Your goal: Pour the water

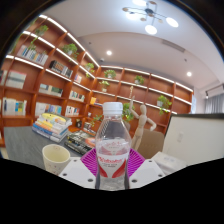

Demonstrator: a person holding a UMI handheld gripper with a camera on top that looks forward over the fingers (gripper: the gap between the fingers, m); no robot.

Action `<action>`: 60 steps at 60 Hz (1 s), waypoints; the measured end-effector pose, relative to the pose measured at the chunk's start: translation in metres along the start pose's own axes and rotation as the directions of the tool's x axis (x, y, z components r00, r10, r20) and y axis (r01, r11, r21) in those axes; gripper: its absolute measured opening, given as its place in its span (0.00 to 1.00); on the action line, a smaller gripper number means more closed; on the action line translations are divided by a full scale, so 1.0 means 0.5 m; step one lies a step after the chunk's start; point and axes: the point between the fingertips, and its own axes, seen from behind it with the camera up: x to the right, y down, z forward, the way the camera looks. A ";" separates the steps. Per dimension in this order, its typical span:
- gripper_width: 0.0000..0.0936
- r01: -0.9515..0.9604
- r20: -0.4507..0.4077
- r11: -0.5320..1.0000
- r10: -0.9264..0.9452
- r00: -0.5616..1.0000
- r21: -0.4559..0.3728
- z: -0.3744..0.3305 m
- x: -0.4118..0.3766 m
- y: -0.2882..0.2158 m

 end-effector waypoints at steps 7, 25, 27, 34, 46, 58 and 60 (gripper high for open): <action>0.38 -0.204 0.054 0.979 0.205 0.977 -0.016 0.013 0.013 0.045; 0.38 -0.339 0.087 0.941 0.339 0.937 -0.013 0.021 0.005 0.112; 0.38 -0.345 0.084 0.938 0.345 0.935 -0.011 0.020 0.006 0.114; 0.38 -0.326 0.075 0.946 0.325 0.943 0.001 0.016 0.003 0.113; 0.53 -0.271 0.030 0.963 0.271 0.962 0.007 0.011 -0.003 0.111; 0.81 -0.250 -0.067 0.967 0.247 0.967 -0.046 -0.037 0.016 0.134; 0.83 -0.247 -0.088 0.968 0.243 0.966 -0.046 -0.055 0.021 0.135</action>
